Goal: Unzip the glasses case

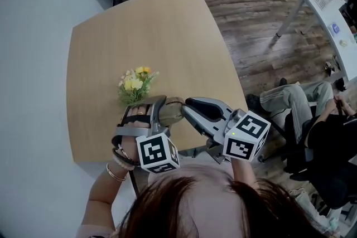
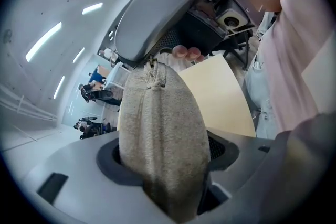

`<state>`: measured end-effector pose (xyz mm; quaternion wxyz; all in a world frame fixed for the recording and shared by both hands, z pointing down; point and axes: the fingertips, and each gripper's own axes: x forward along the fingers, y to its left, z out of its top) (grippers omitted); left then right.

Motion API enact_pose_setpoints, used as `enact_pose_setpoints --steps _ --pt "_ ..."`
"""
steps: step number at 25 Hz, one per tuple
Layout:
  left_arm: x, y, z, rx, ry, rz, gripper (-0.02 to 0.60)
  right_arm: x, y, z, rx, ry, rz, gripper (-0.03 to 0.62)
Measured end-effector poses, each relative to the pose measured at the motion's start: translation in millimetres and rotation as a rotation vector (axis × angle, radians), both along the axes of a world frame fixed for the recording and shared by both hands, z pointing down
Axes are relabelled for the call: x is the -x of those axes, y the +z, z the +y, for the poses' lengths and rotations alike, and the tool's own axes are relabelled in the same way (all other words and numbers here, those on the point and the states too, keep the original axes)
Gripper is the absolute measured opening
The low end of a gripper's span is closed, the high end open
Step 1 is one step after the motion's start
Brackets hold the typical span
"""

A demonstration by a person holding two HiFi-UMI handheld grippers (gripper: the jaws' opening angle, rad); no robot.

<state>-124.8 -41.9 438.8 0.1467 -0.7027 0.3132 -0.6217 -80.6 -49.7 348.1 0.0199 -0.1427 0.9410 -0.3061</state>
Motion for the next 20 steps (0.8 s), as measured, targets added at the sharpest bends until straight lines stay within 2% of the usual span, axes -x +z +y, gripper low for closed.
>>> enact_pose_setpoints --steps 4,8,13,20 --pt "-1.8 -0.9 -5.6 -0.026 0.014 -0.017 0.307 -1.0 1.8 -2.3 0.064 -0.036 -0.023 0.064" --pt "-3.0 3.2 -9.9 -0.020 0.014 -0.014 0.307 -1.0 1.5 -5.4 0.042 -0.043 -0.018 0.034" --pt "-11.1 6.5 -14.3 -0.007 -0.019 0.074 0.307 -4.8 -4.2 -10.7 -0.018 -0.006 -0.014 0.018" --pt "-19.8 5.4 -24.8 -0.022 -0.056 0.184 0.302 -13.5 -6.9 -23.2 -0.031 0.058 -0.022 0.018"
